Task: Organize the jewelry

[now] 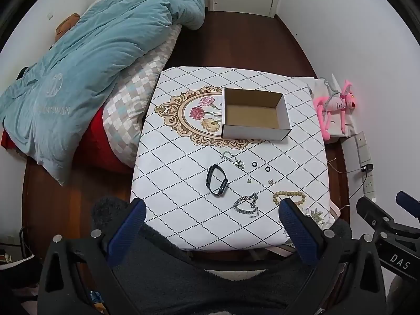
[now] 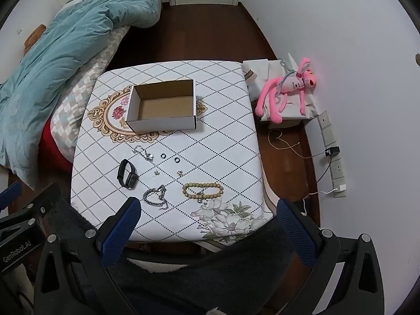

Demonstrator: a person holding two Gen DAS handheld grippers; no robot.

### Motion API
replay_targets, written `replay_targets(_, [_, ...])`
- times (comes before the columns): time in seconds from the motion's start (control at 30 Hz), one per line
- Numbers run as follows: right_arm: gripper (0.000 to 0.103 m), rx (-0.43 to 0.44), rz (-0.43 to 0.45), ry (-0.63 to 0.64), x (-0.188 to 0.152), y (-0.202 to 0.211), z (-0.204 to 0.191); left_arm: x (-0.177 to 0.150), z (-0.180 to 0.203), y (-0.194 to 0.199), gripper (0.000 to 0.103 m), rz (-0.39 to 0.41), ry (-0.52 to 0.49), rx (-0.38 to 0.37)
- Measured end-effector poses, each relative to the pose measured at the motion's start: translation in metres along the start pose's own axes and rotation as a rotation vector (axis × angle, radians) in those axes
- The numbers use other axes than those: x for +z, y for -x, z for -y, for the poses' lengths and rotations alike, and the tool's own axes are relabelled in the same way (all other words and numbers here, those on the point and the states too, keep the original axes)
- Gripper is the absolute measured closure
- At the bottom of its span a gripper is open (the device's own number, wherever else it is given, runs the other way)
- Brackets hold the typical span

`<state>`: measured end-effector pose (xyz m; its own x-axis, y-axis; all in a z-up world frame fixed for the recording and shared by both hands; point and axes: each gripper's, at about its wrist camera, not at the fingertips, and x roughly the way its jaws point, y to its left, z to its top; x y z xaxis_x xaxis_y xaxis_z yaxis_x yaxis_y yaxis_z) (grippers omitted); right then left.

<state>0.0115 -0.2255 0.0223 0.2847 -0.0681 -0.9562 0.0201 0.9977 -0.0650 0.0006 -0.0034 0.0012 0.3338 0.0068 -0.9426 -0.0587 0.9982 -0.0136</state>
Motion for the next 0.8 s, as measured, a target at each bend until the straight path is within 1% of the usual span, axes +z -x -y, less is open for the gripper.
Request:
replay_targets(0.4, [0.000,0.005,0.012,-0.004,0.001,0.005,0.006,-0.002,0.004,0.001,0.000,0.006,-0.008,-0.003])
replay_targets(0.8, [0.000,0.011,0.034,-0.008,-0.002,0.011,0.009,-0.001,0.002,0.011,0.000,0.020,-0.009,-0.015])
